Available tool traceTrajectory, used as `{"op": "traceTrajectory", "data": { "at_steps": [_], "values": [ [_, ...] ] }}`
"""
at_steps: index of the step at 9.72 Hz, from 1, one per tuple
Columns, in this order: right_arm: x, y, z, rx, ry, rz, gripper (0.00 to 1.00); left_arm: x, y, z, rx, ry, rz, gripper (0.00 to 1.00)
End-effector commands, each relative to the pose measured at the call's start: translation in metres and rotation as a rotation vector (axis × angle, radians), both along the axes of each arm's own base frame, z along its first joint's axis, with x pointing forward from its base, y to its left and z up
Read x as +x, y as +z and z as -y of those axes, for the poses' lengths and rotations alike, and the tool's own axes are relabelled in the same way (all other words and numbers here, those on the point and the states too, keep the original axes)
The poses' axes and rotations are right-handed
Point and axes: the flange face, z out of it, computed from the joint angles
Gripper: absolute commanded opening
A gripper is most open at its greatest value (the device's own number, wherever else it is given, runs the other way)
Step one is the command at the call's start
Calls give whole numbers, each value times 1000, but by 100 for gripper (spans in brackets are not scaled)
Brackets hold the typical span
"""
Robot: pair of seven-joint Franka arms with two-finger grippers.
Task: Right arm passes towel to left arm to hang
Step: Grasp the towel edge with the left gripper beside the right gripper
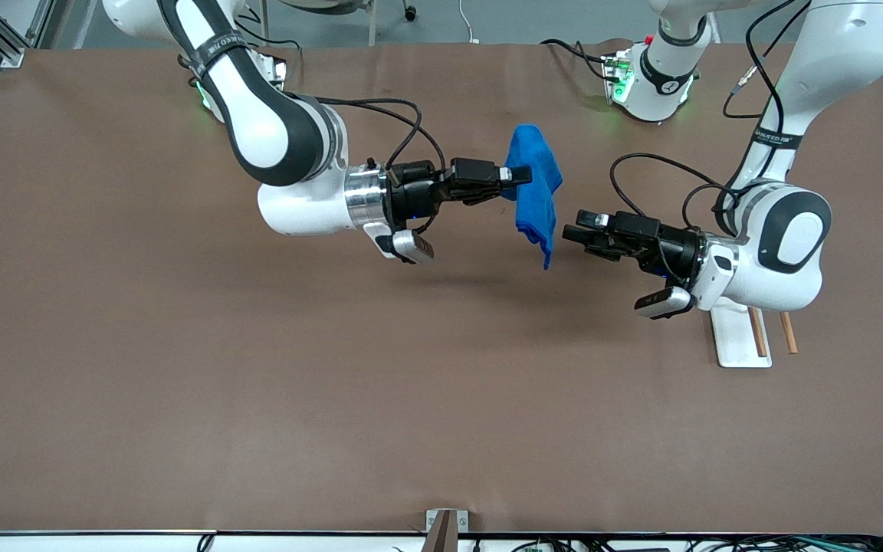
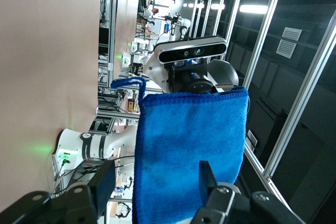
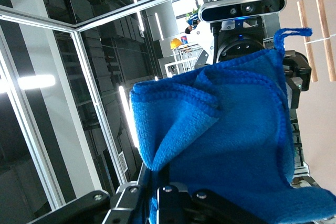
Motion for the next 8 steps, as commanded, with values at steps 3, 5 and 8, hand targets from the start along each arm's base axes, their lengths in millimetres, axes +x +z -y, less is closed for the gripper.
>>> {"op": "traceTrajectory", "data": {
  "at_steps": [3, 5, 8],
  "values": [
    [-11, -6, -19, 39, -45, 17, 0, -13, -17, 12, -25, -15, -17, 67],
    [-11, -7, -20, 39, -46, 20, 0, -13, -16, 14, -27, -17, -14, 62],
    [-13, -7, -22, 34, -48, 20, 0, -14, -16, 14, -30, -19, -13, 58]
  ]
}}
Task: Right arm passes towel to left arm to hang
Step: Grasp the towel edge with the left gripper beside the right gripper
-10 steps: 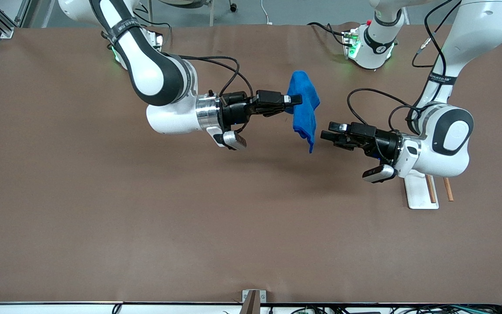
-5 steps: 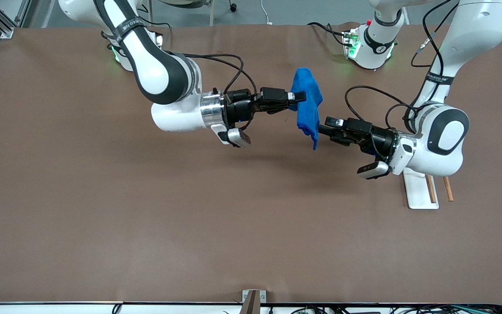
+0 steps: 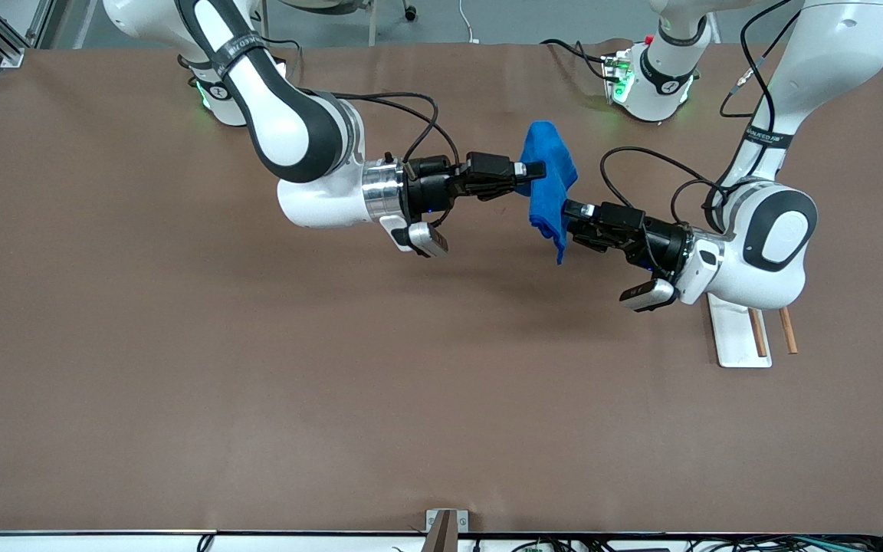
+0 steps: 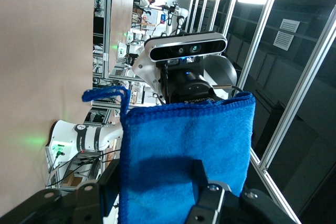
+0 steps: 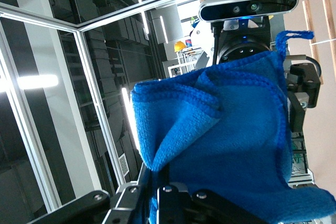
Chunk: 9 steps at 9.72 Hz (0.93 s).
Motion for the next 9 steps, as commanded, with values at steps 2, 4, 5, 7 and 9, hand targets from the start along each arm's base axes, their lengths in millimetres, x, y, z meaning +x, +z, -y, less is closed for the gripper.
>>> {"op": "traceTrajectory", "data": {
  "at_steps": [2, 4, 5, 7, 9],
  "values": [
    [-2, 0, -5, 7, -27, 4, 0, -6, -14, -4, -19, 14, -4, 42],
    [-2, 1, -6, 7, -27, 6, 0, -4, -13, -14, -29, 18, -5, 19],
    [-3, 1, -6, 6, -27, 6, 0, -6, -13, -15, -45, 4, -13, 15],
    [-3, 1, -6, 7, -26, 6, 0, -4, -14, -23, -49, 11, -15, 12],
    [0, -3, -1, -3, -32, -3, 84, -2, -11, -25, -49, 14, -10, 0]
  ]
}}
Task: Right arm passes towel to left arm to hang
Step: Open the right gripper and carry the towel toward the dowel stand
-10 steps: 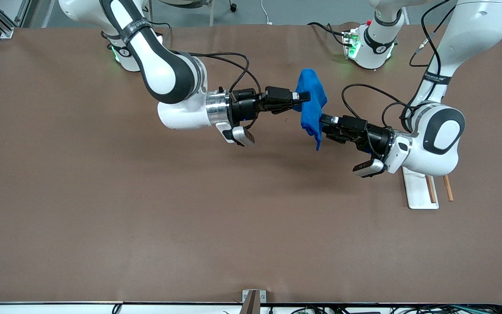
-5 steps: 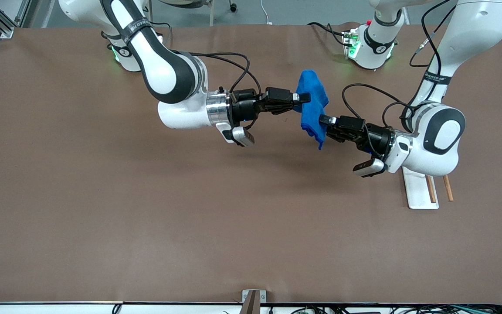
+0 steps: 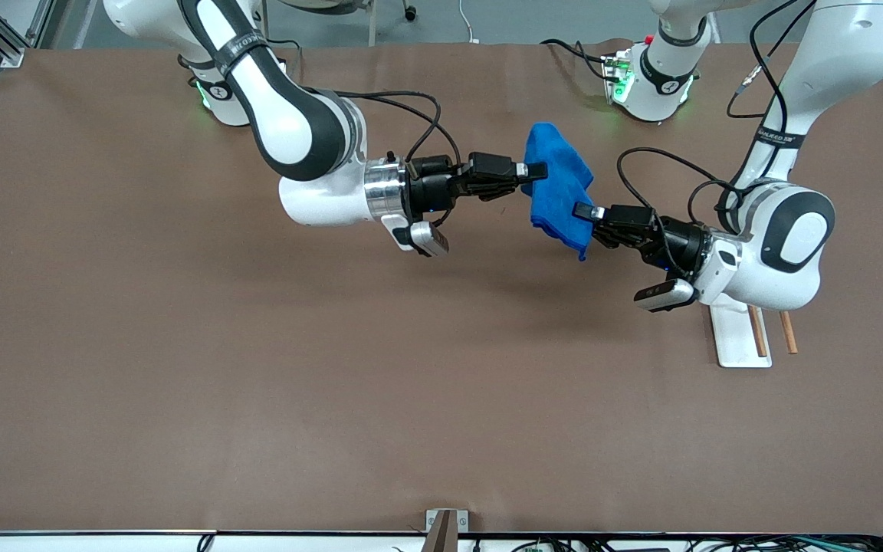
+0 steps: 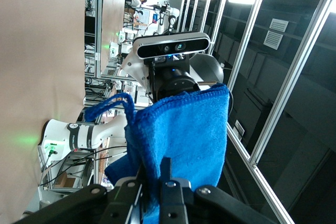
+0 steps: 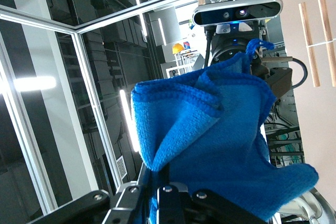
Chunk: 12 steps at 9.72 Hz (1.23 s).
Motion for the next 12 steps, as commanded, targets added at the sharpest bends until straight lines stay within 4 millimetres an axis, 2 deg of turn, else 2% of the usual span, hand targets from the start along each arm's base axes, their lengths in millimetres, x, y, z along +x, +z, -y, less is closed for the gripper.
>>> {"op": "traceTrajectory", "data": {
  "at_steps": [1, 2, 3, 5, 6, 8, 9, 10, 12],
  "values": [
    [5, -6, 7, -3, -33, -8, 100, -1, -15, -12, -11, 25, -2, 0],
    [9, -7, 11, -13, -46, -10, 100, 0, -13, -14, -10, 28, -2, 0],
    [21, -11, 26, -63, -73, -25, 100, 2, -9, -19, -6, 33, -3, 0],
    [52, -11, 78, -258, -20, -64, 100, 6, -4, -32, -7, 41, -3, 0],
    [66, -14, 102, -344, -14, -35, 100, 10, -1, -48, -2, 60, -8, 0],
    [91, -36, 160, -510, -22, 15, 100, 25, 21, -68, 68, 55, -42, 0],
    [102, -43, 195, -594, -31, 39, 100, 30, 31, -74, 103, 53, -86, 0],
    [109, -51, 230, -679, -35, 57, 100, 32, 43, -89, 169, 70, -115, 0],
    [124, -55, 306, -849, -4, 103, 100, 39, 71, -103, 437, 84, -169, 0]
  ]
}}
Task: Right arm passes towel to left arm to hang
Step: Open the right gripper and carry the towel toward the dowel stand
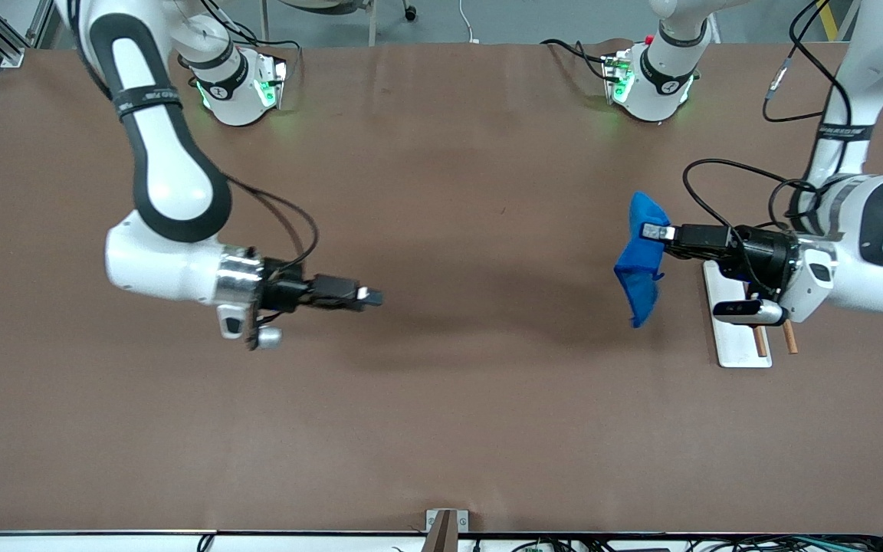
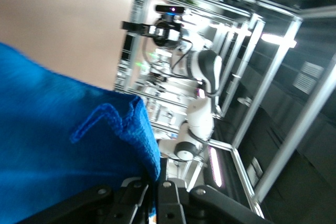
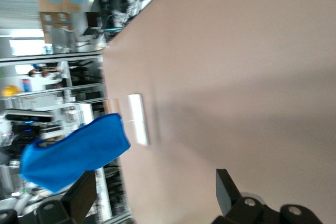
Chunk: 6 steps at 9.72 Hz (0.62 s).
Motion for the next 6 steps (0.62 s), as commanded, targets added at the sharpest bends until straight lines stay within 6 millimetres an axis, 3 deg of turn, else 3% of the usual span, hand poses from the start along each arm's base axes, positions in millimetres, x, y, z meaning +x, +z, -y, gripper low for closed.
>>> {"op": "traceTrajectory", "data": {
  "at_steps": [1, 2, 4, 6],
  "values": [
    [0, 7, 79, -126, 43, -18, 100, 7, 20, -14, 251, 3, -69, 0],
    [4, 12, 129, -197, 79, -38, 100, 8, 27, -22, 374, -7, -100, 0],
    [1, 29, 196, -329, 89, -61, 100, 5, 24, -40, 548, -33, -94, 0],
    [-12, 72, 235, -611, 90, -43, 100, 1, 18, -70, 684, -41, -91, 0]
  ]
}}
